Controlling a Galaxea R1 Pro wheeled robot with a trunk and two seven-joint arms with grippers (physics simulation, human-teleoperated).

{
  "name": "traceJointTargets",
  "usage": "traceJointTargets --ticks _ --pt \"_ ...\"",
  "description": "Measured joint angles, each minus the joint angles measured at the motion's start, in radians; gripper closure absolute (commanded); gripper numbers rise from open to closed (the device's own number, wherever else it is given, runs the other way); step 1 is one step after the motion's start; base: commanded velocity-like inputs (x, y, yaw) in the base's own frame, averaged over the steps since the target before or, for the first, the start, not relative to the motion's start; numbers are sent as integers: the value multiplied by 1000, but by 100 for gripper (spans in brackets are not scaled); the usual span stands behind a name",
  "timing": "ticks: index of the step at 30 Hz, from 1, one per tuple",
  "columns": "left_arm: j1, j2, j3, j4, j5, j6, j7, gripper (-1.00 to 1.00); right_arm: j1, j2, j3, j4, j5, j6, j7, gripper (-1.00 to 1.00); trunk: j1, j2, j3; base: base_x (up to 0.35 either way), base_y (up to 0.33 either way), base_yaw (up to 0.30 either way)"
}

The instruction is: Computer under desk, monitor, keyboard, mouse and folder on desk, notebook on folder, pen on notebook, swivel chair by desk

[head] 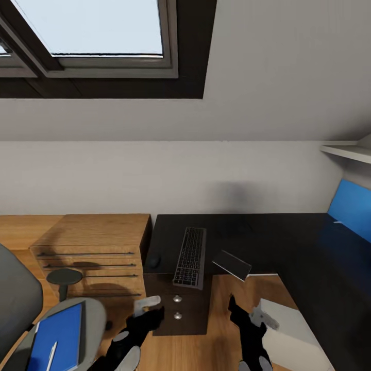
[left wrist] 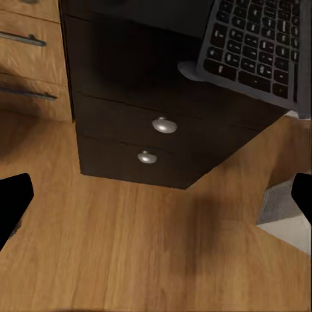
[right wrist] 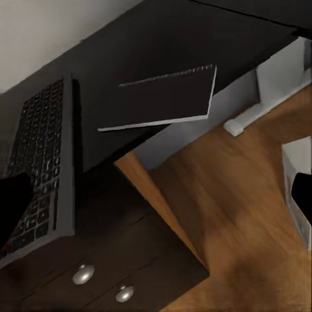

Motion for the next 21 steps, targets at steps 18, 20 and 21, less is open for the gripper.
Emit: traceJointTargets --ticks 18,20,21 --pt "0 76 -9 -61 156 85 205 -100 2 -46 18 -43 -476 218 303 -100 69 -126 -57 0 0 0" --pt "0 77 -28 -62 155 81 207 -100 2 -45 29 -36 -476 217 303 -100 77 -140 -63 0 0 0" --pt "0 77 -44 -63 154 72 207 -100 2 -45 37 -31 -475 216 304 -100 81 -147 -66 0 0 0"
